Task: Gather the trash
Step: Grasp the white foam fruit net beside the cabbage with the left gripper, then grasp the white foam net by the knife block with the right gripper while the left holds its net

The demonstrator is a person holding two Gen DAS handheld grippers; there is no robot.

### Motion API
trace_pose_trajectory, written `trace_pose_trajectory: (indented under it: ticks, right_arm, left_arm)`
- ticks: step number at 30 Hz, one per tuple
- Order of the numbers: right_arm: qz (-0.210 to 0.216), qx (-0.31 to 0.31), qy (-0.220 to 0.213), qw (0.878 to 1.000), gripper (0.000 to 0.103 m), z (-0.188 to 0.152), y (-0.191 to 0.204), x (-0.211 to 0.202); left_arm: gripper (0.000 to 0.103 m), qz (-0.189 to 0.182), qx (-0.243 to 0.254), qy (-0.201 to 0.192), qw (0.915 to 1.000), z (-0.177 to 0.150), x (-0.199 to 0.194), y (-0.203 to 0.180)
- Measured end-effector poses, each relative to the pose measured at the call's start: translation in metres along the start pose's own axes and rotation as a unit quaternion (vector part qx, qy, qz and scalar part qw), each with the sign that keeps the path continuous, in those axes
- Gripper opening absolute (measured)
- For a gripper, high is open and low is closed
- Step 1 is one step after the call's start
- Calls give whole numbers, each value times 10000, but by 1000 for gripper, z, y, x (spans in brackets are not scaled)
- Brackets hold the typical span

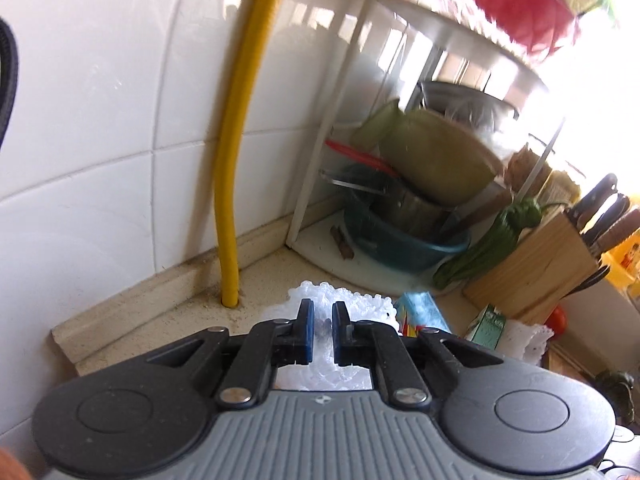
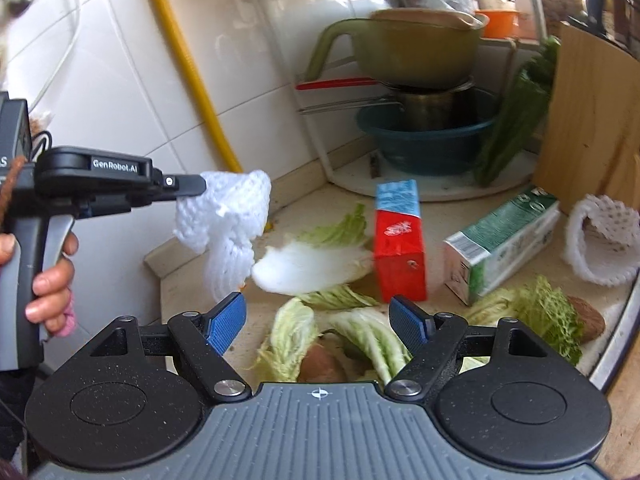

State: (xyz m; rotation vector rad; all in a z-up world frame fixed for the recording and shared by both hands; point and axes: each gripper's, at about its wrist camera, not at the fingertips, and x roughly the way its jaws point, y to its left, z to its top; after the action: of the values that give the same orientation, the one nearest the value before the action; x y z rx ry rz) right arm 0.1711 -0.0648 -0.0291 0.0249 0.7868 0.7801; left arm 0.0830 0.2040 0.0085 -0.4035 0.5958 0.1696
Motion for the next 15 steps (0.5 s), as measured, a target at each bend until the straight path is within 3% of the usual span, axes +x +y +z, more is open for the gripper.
trace_pose_trajectory:
  ticks: [4, 11, 14, 15]
  right_arm:
    - [-172, 31, 52, 9998, 84, 0, -5, 1]
    - [-593, 280, 93, 9978, 84, -6, -30, -5]
    - [-739, 362, 91, 9966, 84, -9, -40, -10]
    - [-797, 380, 100, 9960, 84, -11, -43, -12]
  left_arm:
    - [9, 98, 58, -17, 9999, -3, -4, 3]
    - [10, 125, 15, 480, 9988, -22, 22, 11]
    - [25, 311, 397, 594, 9970, -28, 32, 2]
    - [36, 391, 593, 595, 9957, -30, 34, -3]
